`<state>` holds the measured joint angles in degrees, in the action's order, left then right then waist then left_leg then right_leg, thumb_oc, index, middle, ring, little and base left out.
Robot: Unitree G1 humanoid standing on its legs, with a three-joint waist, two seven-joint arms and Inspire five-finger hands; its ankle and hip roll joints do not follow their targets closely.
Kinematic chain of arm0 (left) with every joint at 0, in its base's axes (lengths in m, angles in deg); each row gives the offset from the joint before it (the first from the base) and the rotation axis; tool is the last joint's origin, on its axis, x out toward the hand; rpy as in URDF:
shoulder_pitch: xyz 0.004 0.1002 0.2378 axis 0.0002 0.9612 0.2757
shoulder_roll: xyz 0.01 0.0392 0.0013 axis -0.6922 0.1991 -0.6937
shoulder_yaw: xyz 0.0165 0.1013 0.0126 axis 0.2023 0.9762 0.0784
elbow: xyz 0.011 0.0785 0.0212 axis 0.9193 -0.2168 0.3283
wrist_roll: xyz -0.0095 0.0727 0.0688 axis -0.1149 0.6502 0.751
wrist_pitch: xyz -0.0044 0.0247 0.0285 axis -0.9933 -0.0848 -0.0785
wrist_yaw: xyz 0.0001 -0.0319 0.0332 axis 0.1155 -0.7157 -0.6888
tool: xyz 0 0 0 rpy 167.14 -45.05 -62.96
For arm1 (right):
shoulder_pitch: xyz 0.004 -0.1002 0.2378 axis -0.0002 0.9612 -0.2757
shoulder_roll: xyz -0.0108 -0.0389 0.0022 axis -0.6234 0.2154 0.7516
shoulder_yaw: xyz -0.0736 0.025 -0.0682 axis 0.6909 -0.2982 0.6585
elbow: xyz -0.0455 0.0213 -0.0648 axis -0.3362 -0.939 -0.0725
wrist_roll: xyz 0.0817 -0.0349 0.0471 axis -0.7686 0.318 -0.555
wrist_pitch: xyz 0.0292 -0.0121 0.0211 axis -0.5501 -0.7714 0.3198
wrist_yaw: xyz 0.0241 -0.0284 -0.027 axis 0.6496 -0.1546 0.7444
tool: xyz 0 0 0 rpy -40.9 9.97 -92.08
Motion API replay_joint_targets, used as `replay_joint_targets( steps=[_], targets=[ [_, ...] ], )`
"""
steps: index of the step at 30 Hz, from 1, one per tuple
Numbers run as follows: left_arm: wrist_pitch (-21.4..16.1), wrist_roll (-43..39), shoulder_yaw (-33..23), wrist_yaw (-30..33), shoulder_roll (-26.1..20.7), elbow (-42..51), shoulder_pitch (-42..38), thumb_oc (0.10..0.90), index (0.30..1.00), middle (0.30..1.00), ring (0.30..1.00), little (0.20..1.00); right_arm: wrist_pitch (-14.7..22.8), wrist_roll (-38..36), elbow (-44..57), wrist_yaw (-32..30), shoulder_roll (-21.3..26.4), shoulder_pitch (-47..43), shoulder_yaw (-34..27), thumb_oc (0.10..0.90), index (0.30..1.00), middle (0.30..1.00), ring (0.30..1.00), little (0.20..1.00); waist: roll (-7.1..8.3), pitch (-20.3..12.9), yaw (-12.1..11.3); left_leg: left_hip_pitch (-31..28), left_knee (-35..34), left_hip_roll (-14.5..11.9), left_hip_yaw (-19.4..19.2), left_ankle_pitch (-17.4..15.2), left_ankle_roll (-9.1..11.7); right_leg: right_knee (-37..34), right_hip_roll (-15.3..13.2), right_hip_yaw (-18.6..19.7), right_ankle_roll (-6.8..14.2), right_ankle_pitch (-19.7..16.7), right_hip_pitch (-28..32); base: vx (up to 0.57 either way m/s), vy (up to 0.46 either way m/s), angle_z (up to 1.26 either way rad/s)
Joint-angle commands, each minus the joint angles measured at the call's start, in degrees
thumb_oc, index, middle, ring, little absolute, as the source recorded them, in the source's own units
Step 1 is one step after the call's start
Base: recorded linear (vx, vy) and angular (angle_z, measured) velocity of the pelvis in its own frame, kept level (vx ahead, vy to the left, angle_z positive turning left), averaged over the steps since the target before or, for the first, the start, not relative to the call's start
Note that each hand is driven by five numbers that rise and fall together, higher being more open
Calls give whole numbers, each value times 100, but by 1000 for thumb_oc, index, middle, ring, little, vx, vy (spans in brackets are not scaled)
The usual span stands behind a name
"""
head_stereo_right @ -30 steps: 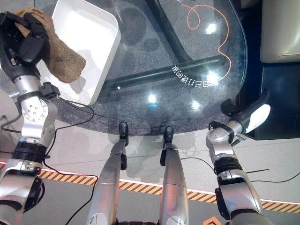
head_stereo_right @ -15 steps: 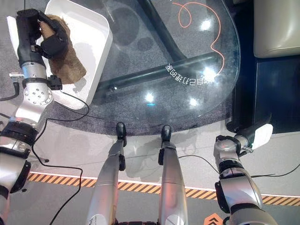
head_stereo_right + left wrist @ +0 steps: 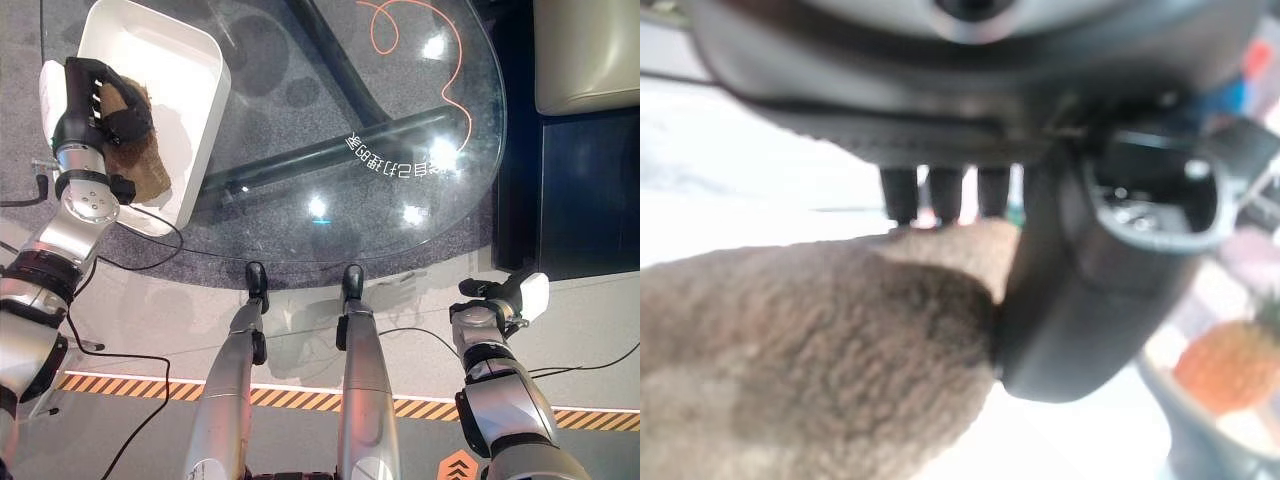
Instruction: Wipe the table with a cloth and put it in the basket.
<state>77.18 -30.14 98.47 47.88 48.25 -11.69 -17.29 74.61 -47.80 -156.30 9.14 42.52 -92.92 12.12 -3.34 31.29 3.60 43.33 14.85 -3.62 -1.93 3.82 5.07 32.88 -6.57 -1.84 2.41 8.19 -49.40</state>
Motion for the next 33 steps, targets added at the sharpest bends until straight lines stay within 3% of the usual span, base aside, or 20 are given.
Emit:
replay_joint_targets(
  steps=[1, 13, 14, 33],
  targets=[
    [-118, 288, -397, 162, -494, -188, -892, 100, 300, 300, 300, 200, -16, 134, -152, -104, 268, 84, 171, 800, 900, 900, 900, 900, -29, -149, 71, -61, 622, 330, -132, -491, -272, -730, 409, -173, 68, -471, 317, -2, 33, -4],
    [85, 554, -223, -162, -398, -340, -948, 100, 300, 300, 300, 200, -48, 285, -93, -126, 206, 3, 212, 800, 900, 900, 900, 900, -6, -149, 76, -15, 643, 319, -139, -468, -266, -710, 420, -170, 71, -491, 275, -1, 4, -1],
    [125, 548, -217, -211, -387, -348, -950, 800, 900, 900, 900, 900, -62, 296, -84, -133, 195, -15, 219, 800, 900, 900, 900, 900, -8, -149, 79, -17, 631, 322, -150, -467, -269, -720, 423, -177, 72, -497, 270, 0, 0, 0],
    [42, 518, -263, -112, -405, -212, -881, 800, 900, 900, 900, 900, -62, 335, -114, -139, 174, 49, 148, 800, 900, 900, 900, 900, -22, -149, 58, -34, 632, 348, -117, -464, -278, -724, 420, -169, 77, -521, 284, 0, 0, 0]
  ],
)
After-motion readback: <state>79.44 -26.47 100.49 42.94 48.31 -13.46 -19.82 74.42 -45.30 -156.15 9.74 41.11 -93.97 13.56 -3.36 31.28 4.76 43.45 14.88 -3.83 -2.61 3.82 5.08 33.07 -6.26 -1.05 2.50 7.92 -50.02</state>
